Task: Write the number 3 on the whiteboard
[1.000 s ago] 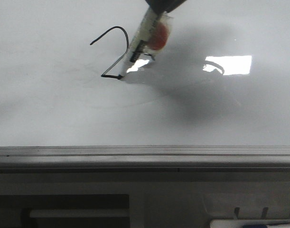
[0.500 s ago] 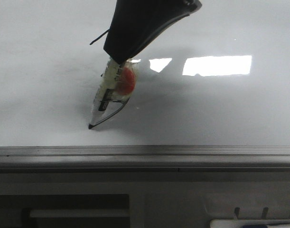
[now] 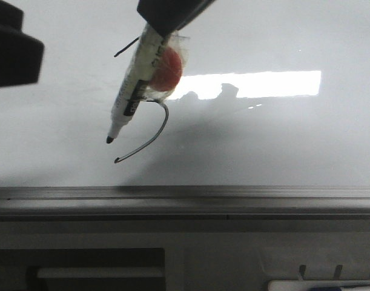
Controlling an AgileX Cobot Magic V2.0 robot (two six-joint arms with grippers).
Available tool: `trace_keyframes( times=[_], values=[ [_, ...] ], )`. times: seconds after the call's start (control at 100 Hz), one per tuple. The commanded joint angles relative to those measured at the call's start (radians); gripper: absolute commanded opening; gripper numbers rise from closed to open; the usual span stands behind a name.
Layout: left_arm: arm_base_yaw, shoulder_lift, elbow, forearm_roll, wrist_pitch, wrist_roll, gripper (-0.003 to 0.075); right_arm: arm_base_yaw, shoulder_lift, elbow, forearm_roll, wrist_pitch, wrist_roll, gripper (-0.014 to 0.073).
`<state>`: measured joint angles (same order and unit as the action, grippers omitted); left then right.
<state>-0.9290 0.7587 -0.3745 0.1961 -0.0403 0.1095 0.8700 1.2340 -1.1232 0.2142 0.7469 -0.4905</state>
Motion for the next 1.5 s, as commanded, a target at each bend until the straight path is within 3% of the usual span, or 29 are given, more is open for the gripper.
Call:
trace_keyframes(
  times=[0.0,0.57,0.64,0.77,1.0,1.07,1.14,1.2,1.29,1.35,1.49],
  values=[
    [-0.031,0.048,-0.028,-0.010,-0.113,-0.007,0.0316,0.020,-0.026,-0.028,0.005,-0.082,0.004,-0.0040],
    [-0.031,0.163,-0.028,-0.036,-0.220,-0.007,0.0304,0.110,-0.026,-0.028,0.005,-0.088,0.041,-0.0040],
    [-0.031,0.163,-0.028,-0.053,-0.218,-0.007,0.0239,0.110,-0.026,-0.028,0.005,-0.083,0.041,-0.0041],
    [-0.031,0.163,-0.028,-0.055,-0.216,-0.007,-0.0017,0.110,-0.026,-0.028,0.005,-0.082,0.041,-0.0041],
    [-0.031,0.163,-0.028,-0.055,-0.216,-0.007,-0.0020,0.110,-0.026,-0.028,0.006,-0.098,0.041,-0.0034],
    [-0.031,0.163,-0.028,-0.057,-0.216,-0.007,-0.0020,0.110,-0.026,-0.028,0.006,-0.102,0.041,0.0030],
    [-0.031,0.163,-0.028,-0.057,-0.216,-0.007,-0.0021,0.110,-0.026,-0.028,0.006,-0.124,0.041,0.0203],
    [-0.031,0.163,-0.028,-0.068,-0.216,-0.007,-0.0021,0.109,-0.026,-0.028,0.006,-0.164,0.041,0.0421],
    [-0.031,0.163,-0.028,-0.162,-0.213,-0.007,-0.0021,0.097,-0.026,-0.028,0.006,-0.253,0.041,0.0596],
    [-0.013,0.163,-0.028,-0.273,-0.211,-0.007,-0.0021,0.081,-0.029,-0.028,0.006,-0.314,0.041,0.0622],
    [0.054,0.168,-0.028,-0.687,-0.208,-0.007,-0.0021,0.060,-0.043,-0.028,0.006,-0.398,0.041,0.0617]
  ],
)
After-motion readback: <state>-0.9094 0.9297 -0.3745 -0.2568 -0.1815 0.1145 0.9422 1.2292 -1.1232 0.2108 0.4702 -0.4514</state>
